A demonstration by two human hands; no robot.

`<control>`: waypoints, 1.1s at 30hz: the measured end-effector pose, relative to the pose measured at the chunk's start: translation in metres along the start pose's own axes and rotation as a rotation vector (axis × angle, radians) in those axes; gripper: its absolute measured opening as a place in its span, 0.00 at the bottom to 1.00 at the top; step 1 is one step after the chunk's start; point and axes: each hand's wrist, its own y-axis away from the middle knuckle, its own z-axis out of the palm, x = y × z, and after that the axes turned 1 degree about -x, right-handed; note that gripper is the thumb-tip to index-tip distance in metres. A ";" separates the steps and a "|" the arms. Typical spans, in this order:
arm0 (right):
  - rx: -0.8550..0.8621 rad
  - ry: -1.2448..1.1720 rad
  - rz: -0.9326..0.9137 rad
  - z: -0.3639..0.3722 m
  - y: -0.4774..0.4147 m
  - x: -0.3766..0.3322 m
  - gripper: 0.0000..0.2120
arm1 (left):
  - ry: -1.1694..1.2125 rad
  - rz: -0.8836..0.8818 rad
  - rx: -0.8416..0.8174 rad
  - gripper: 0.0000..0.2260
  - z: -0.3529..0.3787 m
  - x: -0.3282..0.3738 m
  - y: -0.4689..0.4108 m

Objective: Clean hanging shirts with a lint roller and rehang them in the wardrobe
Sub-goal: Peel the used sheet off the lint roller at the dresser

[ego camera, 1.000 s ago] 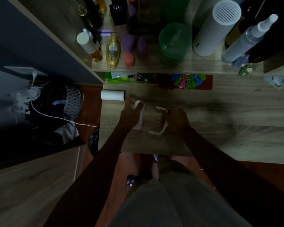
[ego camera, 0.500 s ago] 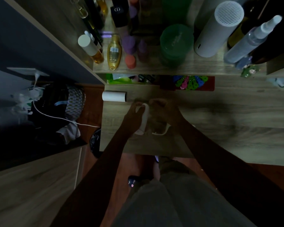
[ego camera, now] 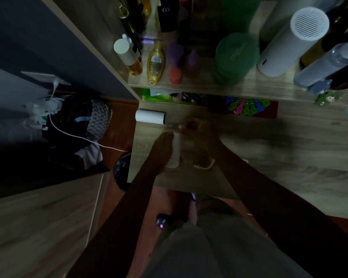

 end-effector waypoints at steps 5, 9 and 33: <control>0.108 0.394 -0.185 0.028 -0.029 0.005 0.18 | 0.360 -0.182 0.085 0.18 -0.017 0.006 0.005; 0.181 0.574 -0.279 0.036 -0.052 0.031 0.21 | 0.573 -0.192 0.096 0.19 -0.029 0.009 0.011; -0.013 -0.058 -0.188 0.030 0.063 0.000 0.18 | 0.561 0.131 0.325 0.11 -0.024 0.013 0.027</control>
